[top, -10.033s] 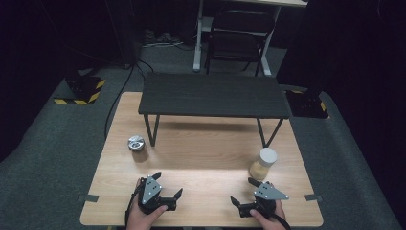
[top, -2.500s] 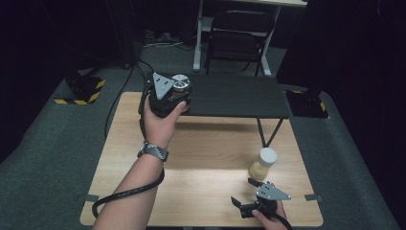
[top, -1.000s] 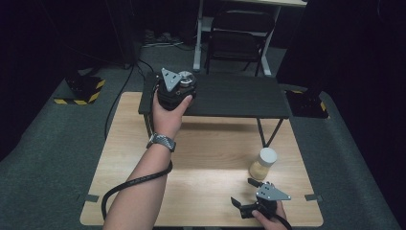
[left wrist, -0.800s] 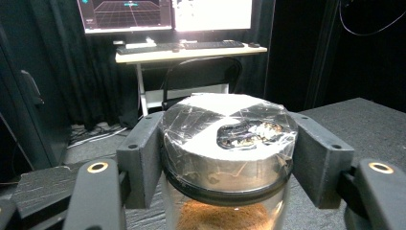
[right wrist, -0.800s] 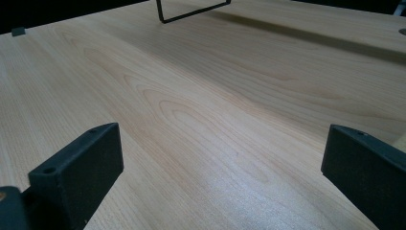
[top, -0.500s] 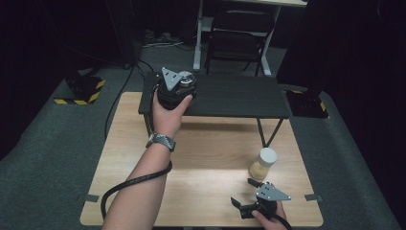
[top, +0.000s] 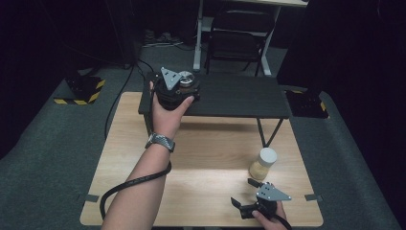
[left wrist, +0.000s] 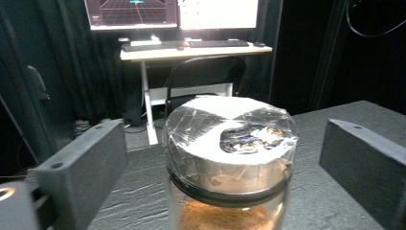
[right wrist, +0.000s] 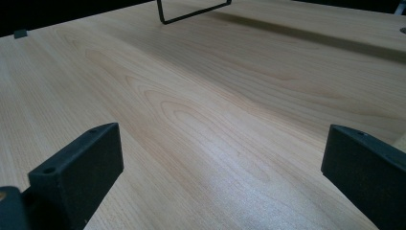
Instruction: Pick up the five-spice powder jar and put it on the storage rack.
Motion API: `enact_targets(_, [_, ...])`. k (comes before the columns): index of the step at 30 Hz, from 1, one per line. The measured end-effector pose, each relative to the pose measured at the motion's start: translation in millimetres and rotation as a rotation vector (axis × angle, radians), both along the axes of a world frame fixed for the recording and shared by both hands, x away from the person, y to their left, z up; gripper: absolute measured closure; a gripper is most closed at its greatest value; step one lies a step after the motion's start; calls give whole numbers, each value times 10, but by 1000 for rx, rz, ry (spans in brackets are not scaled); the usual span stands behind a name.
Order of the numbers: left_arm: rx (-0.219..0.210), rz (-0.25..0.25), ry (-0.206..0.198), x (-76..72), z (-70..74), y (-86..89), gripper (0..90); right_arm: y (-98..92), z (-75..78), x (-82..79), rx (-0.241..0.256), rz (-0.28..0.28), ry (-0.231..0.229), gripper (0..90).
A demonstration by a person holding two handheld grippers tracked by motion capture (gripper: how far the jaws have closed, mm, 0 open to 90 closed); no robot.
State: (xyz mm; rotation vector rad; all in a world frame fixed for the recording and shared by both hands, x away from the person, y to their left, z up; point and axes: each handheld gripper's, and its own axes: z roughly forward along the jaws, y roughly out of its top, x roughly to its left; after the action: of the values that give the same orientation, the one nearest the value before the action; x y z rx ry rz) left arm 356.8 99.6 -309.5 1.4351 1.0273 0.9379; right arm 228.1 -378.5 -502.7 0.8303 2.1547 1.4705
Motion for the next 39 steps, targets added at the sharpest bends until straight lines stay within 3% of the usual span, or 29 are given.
enact_targets(10, [14,-29,-35,-133,-28,54,5,7,0,-3,-2,-1,-1,0])
enact_targets(22, [-1,-47,-32,-290,-164,183,5,13,3,-2,-4,1,0,0])
enact_targets(39, [5,-92,-49,-713,-620,332,4,22,8,-2,-12,4,-2,0])
